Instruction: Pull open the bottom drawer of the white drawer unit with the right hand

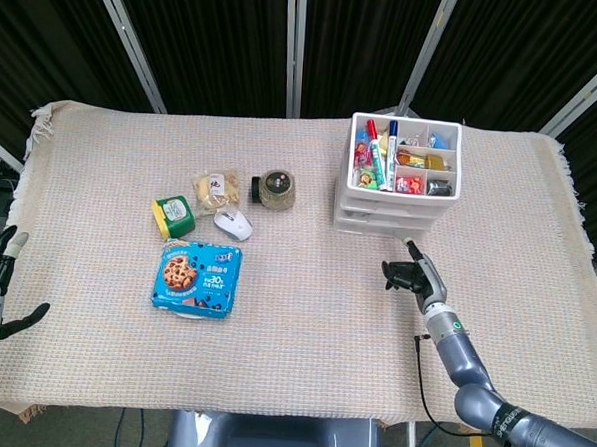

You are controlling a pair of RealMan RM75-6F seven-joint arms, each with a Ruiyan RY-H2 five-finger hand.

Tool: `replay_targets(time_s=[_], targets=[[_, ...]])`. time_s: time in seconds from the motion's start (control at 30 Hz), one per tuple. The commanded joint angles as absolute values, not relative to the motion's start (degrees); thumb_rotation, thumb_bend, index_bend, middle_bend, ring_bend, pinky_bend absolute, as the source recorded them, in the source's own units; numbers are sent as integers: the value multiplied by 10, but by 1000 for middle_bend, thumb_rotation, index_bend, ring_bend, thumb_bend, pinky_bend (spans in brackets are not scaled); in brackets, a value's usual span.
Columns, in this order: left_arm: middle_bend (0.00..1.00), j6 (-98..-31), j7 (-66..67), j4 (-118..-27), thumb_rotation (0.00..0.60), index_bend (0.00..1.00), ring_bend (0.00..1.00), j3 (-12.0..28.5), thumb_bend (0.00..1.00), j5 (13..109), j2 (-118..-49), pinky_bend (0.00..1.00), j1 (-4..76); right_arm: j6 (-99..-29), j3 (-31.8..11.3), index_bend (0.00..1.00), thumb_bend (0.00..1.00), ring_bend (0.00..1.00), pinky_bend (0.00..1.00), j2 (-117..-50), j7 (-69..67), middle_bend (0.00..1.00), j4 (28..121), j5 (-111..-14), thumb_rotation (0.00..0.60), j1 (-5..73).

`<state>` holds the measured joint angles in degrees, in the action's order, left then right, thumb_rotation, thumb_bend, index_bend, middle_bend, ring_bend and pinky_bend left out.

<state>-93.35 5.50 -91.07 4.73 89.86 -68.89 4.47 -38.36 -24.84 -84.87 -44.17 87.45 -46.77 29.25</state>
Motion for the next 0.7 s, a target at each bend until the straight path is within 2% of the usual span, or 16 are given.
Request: replay_targets(time_s=[0.03,0.7], targets=[[0,-934,55,-911,600,0,0,48,90,897,-690,0,44,-376,-255,141,403,816,640,-859,-448,870,864,-465,600,298],[0,-926,43,-906,600,0,0,55,90,882,-688,0,47,-352,-284,190,404,816,639,-909,-468,870,806,-457,600,312]])
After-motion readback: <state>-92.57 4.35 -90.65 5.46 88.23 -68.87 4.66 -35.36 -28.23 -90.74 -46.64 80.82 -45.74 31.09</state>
